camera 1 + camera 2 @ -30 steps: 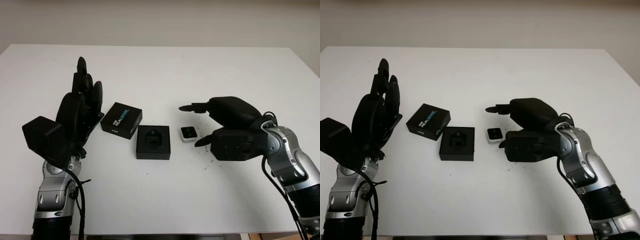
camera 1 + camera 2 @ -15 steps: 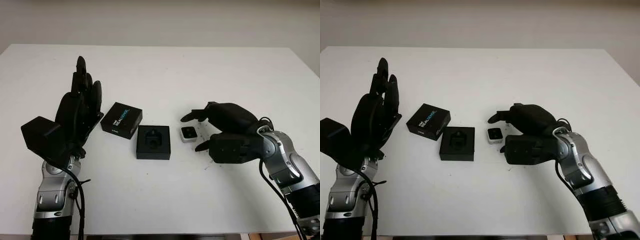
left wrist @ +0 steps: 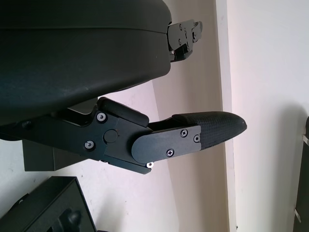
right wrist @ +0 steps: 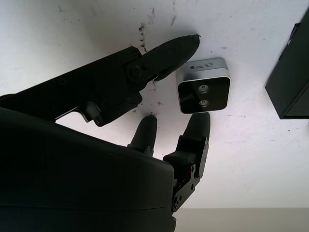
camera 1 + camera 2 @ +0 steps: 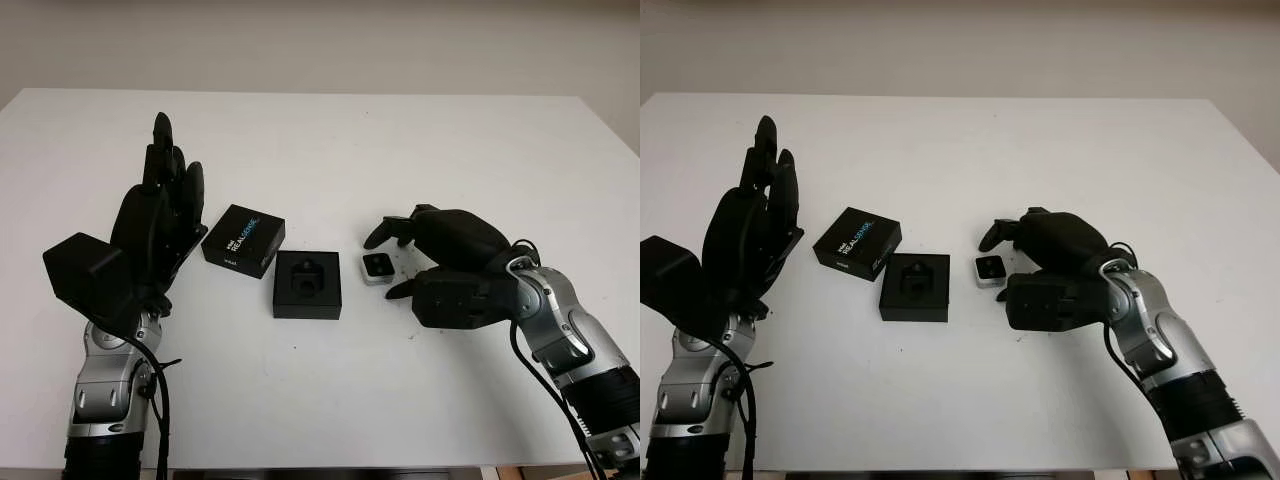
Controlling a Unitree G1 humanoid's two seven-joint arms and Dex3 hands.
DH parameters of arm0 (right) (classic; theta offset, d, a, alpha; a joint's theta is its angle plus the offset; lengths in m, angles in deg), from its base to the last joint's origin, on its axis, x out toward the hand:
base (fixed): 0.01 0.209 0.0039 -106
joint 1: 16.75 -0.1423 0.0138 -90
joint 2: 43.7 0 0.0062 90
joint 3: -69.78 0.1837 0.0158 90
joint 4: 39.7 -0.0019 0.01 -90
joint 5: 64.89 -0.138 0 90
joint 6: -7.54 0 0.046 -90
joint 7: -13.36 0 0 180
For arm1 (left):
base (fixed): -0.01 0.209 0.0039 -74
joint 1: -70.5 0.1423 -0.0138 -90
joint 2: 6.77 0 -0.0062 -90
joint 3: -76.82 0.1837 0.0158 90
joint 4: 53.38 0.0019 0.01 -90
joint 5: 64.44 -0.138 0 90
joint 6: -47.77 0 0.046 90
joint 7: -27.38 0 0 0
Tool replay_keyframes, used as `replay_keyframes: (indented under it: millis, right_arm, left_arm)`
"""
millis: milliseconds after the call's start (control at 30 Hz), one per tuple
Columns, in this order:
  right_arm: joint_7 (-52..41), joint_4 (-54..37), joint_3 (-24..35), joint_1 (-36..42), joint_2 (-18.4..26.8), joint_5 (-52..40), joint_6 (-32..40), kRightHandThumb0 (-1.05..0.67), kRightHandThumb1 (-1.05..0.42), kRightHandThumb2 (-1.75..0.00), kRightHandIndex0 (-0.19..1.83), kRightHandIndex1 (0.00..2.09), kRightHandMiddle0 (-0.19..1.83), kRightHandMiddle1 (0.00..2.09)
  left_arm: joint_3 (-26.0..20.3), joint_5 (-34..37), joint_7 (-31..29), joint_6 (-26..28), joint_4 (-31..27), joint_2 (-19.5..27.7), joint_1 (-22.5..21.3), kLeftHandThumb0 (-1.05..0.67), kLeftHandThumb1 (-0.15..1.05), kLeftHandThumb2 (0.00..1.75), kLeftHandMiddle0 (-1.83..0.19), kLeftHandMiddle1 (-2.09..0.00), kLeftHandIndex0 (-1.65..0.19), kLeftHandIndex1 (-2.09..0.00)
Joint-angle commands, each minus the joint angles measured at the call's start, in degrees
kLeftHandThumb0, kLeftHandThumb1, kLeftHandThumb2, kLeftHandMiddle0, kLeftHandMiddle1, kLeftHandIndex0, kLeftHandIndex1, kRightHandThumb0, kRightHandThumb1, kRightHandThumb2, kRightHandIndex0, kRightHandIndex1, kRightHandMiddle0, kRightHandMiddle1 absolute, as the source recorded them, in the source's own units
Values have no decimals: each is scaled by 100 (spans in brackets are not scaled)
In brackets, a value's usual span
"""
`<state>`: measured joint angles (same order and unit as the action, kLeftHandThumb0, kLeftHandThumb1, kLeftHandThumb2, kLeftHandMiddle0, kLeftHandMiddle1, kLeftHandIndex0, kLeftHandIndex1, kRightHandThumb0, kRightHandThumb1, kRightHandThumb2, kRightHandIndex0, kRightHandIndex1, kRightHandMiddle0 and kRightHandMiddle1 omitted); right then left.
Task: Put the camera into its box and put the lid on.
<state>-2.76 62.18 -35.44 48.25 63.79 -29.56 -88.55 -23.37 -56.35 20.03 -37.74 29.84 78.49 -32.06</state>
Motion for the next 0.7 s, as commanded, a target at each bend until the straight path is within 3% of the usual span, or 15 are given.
replay_keyframes:
  millis: [0,167,267,467,667]
  right_arm:
    - [94,122,-35,-30,-12,20,-112,-51,-87,-6,8,150,25,106]
    - [501,318,-15,-33,-52,45,-400,-44,-86,-5,9,192,38,122]
    - [634,438,-22,-46,-50,37,-560,-42,-87,-6,11,203,44,123]
    - [559,501,-10,-56,-63,-60,-630,-41,-89,-6,13,207,47,125]
    - [508,602,7,-63,-54,-192,-784,-38,-93,-6,20,192,49,127]
  left_arm:
    - [7,-1,-4,-53,-46,1,51,-76,105,60,19,0,19,0]
    - [11,-8,-3,-51,-50,1,53,-76,105,60,19,0,19,0]
    - [14,-20,12,-60,-53,-4,50,-76,105,60,19,0,19,0]
    - [8,-47,26,-117,-2,-9,31,-76,105,60,19,0,19,0]
    - [2,-12,16,-82,8,-7,27,-76,105,60,19,0,19,0]
